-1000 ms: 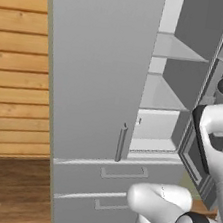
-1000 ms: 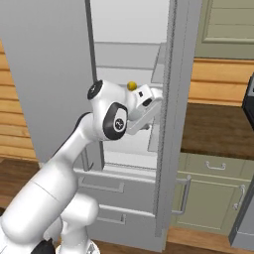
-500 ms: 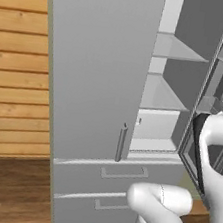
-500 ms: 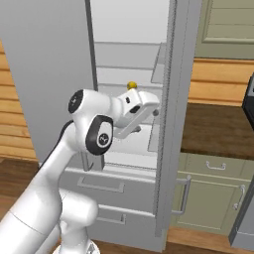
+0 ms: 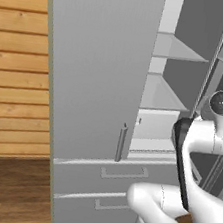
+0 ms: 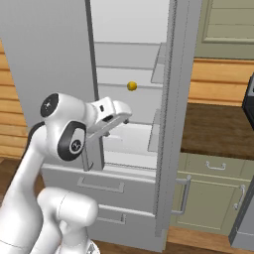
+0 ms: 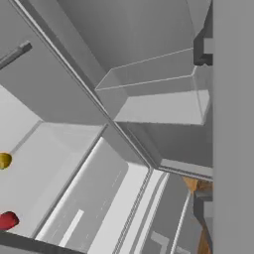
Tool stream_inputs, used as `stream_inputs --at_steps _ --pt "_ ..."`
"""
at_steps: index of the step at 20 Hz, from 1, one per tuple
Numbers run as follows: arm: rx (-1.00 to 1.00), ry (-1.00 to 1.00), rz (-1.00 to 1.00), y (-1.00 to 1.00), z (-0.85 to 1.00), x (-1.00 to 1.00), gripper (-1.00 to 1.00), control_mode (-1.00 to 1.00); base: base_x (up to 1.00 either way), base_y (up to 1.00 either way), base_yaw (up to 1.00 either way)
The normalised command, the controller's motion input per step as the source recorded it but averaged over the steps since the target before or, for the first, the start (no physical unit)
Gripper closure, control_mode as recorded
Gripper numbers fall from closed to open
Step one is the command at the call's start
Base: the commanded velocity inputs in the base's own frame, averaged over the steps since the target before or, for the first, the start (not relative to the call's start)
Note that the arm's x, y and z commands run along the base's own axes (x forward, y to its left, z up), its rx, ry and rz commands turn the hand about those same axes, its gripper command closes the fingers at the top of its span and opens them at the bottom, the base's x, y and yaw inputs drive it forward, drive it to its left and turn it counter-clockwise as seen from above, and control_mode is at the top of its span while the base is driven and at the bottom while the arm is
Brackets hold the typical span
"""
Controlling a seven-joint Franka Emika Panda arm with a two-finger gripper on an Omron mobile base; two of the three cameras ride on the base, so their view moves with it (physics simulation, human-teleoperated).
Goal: Take the strawberry from the fridge and place it on top of the pancake, located on the dining counter.
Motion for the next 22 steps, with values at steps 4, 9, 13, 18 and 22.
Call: stream_inputs --at_steps 4,9,13,18,22 --pt "0.35 0.00 0.11 0.57 -0.46 -0.31 -1.00 -1.00 0.00 0.00 0.00" --pt "0.28 0.00 0.01 0.87 -0.28 -0.29 -1.00 -1.00 0.00 0.00 0.00" --pt "0.24 0.00 0.00 1.00 -0.24 -0.04 -1.00 -1.00 0.00 0.00 0.00" --pt "0.30 0.00 0.00 0.73 -0.35 0.02 -1.00 -1.00 0.00 0.00 0.00" --pt "0.14 0.00 0.00 0.69 -0.21 0.34 -1.00 -1.00 0.00 0.00 0.00"
